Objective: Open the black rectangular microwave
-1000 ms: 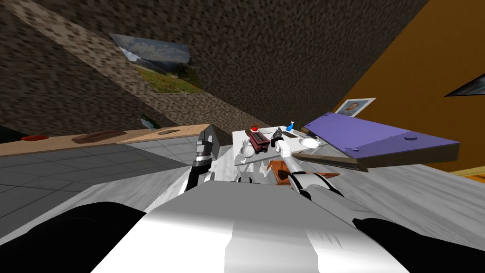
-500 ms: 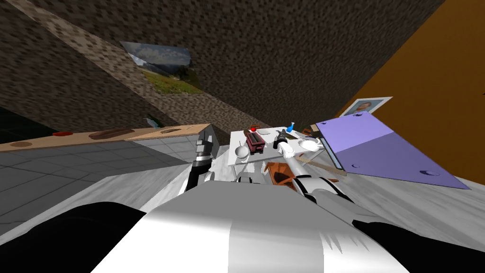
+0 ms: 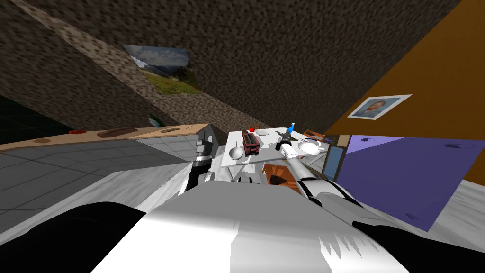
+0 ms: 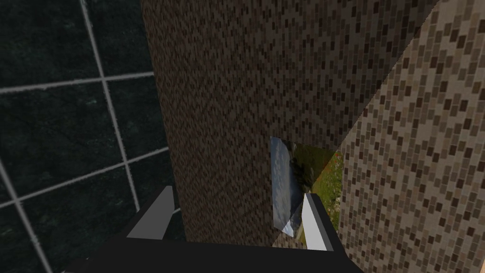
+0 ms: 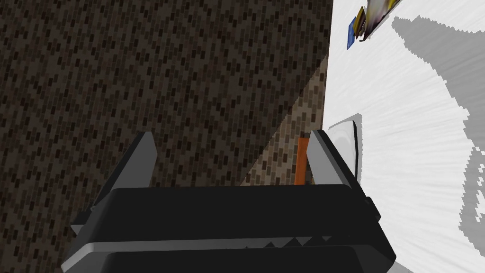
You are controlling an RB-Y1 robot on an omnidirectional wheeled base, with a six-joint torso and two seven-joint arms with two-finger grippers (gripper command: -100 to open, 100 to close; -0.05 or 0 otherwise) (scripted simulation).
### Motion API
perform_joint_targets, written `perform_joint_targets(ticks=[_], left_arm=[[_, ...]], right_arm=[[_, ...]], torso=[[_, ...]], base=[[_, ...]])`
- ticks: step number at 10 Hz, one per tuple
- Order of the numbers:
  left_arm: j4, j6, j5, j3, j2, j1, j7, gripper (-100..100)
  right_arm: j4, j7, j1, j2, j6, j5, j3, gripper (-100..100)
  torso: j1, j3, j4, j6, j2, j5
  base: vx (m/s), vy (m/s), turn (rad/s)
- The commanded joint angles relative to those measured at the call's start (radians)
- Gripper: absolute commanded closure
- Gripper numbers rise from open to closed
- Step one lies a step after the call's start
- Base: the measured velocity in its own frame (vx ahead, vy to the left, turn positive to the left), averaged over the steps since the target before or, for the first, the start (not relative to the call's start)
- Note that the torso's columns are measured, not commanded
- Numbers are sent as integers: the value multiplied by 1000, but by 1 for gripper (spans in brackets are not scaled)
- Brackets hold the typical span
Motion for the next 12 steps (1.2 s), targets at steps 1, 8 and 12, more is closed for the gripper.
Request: perform_joint_targets(ticks=[1,8,12], left_arm=[[0,0,0,0,0,0,0,0],[0,0,0,0,0,0,0,0],[0,0,0,0,0,0,0,0]], right_arm=[[39,-53,33,-43,-9,18,-33,-100],[148,-194,130,-170,-41,63,-131,-100],[185,-281,163,-213,-52,78,-164,-100]], torso=[[3,1,0,0,1,1],[-6,-1,0,1,-1,-1],[-3,1,0,0,1,0]], base=[[-25,11,299],[-31,32,255],[-26,29,111]])
